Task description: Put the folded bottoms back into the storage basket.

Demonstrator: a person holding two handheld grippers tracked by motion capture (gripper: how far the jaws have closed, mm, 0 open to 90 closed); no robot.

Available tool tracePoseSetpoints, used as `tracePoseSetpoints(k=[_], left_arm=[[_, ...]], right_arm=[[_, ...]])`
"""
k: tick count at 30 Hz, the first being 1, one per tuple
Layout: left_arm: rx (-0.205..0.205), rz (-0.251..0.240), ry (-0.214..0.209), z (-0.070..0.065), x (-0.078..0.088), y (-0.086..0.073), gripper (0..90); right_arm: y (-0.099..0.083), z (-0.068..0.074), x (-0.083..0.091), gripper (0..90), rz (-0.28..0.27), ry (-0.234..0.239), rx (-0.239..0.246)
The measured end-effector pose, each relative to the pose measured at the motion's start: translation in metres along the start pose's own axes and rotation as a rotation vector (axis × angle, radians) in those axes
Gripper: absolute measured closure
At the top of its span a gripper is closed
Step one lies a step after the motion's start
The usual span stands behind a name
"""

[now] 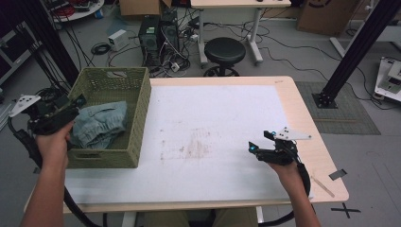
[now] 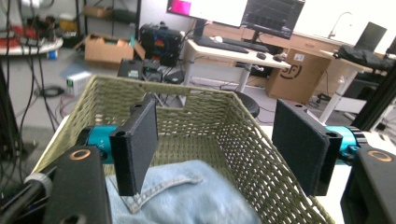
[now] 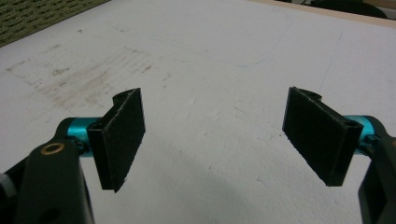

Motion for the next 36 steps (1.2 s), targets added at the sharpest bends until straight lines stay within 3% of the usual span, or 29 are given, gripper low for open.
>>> tracePoseSetpoints(k=[4, 8, 16, 25, 36], left_arm=[[-0.033, -0.006, -0.036, -0.010, -0.001, -0.007, 28.2], [-0.039, -0.017, -0.053, -0.022, -0.002, -0.014, 21.2], [-0.097, -0.018, -0.114, -0.051, -0.007, -0.021, 21.2], [-0.118, 0.015, -0.198, -0.076, -0.013, -0.033, 21.2], [-0.150, 0.035, -0.260, -0.100, -0.017, -0.044, 21.2]], right_arm=[[0.000, 0.000, 0.001, 21.7, 0.002, -0.001, 0.007], [-0.001, -0.001, 0.001, 21.7, 0.001, -0.007, 0.012], [-0.001, -0.001, 0.001, 21.7, -0.006, -0.006, 0.017], [0.002, 0.000, -0.001, 21.6, -0.010, -0.002, 0.028], [0.004, 0.001, 0.000, 21.7, -0.013, -0.006, 0.035]])
Point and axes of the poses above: each handheld gripper's, and its own axes: x roughly backward along the jaws, y roughly out of its top, z roughly to its left, the point moved 1 cm from there along -x, roughly forward along the jaws, and after that the axes turned 10 degrees about x, right-handed, at the moved point
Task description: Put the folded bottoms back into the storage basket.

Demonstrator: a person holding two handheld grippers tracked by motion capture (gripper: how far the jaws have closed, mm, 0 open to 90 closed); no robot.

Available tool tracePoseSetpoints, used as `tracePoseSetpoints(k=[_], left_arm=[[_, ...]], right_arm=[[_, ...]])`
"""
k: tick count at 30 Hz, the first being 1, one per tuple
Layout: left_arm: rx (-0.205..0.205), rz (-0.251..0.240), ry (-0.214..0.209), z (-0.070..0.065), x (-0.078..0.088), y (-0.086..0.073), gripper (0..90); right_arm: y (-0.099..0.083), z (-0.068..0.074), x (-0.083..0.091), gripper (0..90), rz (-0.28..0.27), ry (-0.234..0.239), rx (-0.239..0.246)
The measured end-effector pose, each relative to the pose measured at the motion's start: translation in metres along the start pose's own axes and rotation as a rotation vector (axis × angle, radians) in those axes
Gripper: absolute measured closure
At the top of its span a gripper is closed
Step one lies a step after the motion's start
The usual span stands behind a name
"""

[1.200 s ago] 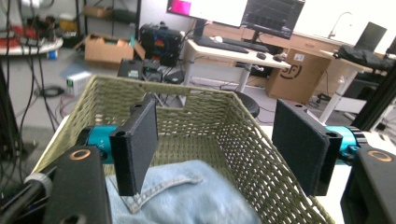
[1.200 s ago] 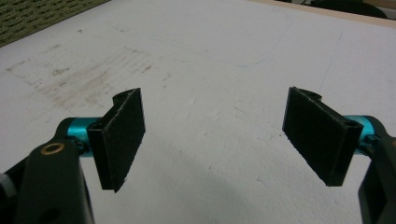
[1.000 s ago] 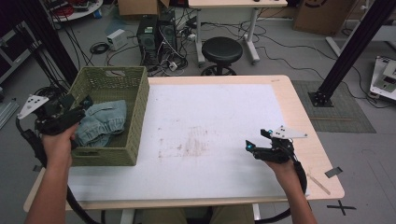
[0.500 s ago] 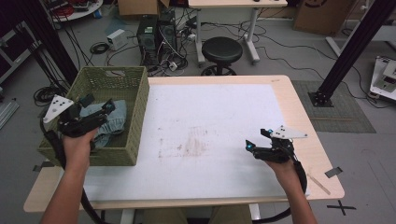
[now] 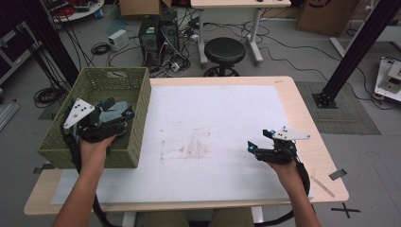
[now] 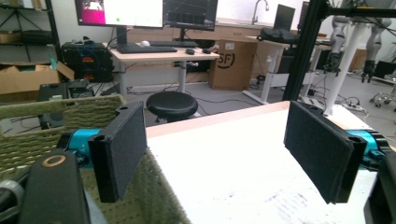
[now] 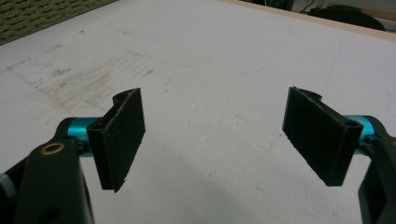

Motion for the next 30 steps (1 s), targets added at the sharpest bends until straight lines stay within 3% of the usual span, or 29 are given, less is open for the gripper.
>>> tracePoseSetpoints(k=[11, 22, 30], left_arm=[[-0.055, 0.008, -0.113, -0.036, -0.015, -0.008, 21.2], [-0.073, 0.037, -0.164, -0.063, -0.036, -0.016, 21.2], [-0.077, 0.027, -0.213, -0.085, -0.048, -0.032, 21.3]], right_arm=[[0.000, 0.001, 0.001, 21.7, 0.000, -0.001, 0.002], [0.000, -0.001, 0.003, 21.7, -0.005, -0.005, -0.001], [0.000, 0.000, 0.004, 21.6, -0.005, -0.002, 0.001]])
Point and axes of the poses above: each handheld gripper's, and its own axes: x roughly backward along the jaws, y roughly out of its top, z roughly to its left, the point moved 1 cm from there along -x, roughly forward along the jaws, and after that the axes turned 10 degrees about x, right-handed, at the moved point
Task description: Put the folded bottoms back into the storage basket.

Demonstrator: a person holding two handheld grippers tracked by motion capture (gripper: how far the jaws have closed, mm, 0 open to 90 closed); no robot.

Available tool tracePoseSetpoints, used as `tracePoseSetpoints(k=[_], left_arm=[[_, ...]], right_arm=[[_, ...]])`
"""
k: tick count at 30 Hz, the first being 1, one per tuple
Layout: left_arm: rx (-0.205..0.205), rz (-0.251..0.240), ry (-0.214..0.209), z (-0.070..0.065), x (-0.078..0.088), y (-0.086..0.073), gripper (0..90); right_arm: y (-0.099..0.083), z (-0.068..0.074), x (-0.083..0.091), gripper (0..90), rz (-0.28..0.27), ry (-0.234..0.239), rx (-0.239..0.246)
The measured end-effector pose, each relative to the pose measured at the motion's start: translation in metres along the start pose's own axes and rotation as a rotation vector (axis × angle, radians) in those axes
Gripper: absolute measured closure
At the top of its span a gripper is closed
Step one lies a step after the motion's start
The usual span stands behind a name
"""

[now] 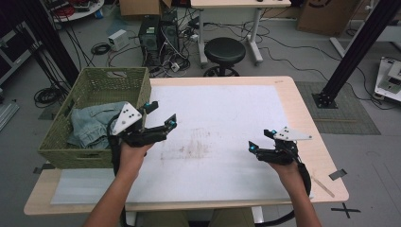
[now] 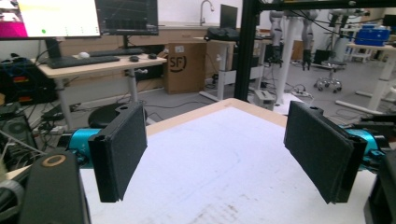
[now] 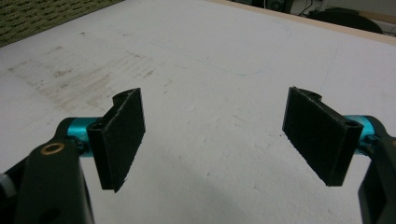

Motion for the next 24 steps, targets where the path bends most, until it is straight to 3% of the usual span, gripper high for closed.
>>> tracePoseSetpoints(k=[10, 13, 24], left_arm=[[-0.007, 0.066, -0.052, -0.017, -0.023, -0.033, 21.3], [-0.021, 0.075, -0.055, -0.021, -0.028, -0.039, 21.3], [0.010, 0.081, -0.044, -0.025, -0.039, -0.058, 21.3]], right_arm=[[0.000, -0.001, 0.000, 21.6, -0.004, 0.001, 0.005], [0.000, -0.001, 0.000, 21.6, -0.006, -0.001, 0.003], [0.000, -0.001, 0.001, 21.7, -0.009, -0.001, 0.001]])
Point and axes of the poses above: each handheld gripper's, and its own axes: x roughly backward along the jaws, y roughly out of its top, z roughly to its left, the point moved 1 cm from there along -x, roughly forward along the jaws, and after that the axes turned 10 degrees about x, right-handed, at the moved point
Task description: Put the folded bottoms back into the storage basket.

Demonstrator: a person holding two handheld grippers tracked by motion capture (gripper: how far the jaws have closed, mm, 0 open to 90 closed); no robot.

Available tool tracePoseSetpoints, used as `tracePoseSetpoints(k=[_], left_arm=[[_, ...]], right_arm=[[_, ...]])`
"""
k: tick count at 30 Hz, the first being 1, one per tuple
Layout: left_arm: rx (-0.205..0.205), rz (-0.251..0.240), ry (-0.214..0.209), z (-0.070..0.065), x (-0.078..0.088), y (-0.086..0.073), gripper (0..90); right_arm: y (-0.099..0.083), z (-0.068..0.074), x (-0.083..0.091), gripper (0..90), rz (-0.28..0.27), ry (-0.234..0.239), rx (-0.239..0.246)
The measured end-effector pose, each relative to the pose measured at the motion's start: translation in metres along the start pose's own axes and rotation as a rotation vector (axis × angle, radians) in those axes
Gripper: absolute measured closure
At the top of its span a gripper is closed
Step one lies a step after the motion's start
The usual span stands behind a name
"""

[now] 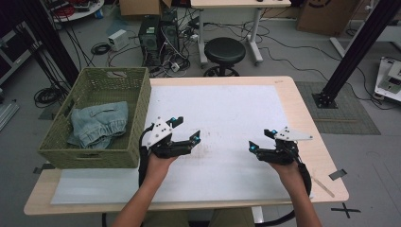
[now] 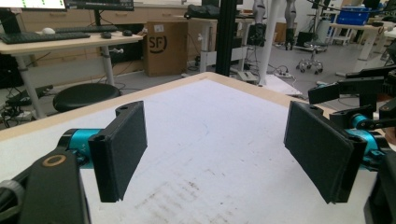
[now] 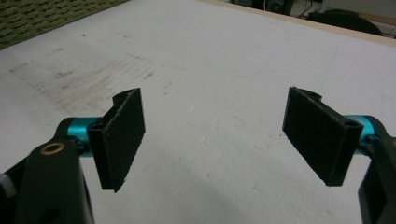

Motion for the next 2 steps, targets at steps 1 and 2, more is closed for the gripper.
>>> tracePoseSetpoints(k=[1, 2], left_arm=[[0.005, -0.002, 0.002, -0.0002, -0.0005, -0.0009, 21.3], [0.004, 0.000, 0.001, -0.0003, -0.0006, -0.0014, 21.6]], right_arm=[[0.0000, -0.0001, 0.0001, 21.6, 0.000, 0.000, -0.001], [0.0000, -0.0002, 0.0002, 21.6, 0.001, 0.000, -0.004]])
Point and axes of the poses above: each handheld gripper's, and its own axes: x roughly backward along the jaws, y roughly out of its top, z roughly to its left, the point moved 1 cm from there along -x, roughly forward along the jaws, and after that the axes turned 10 degrees about x, right-handed, at the moved point
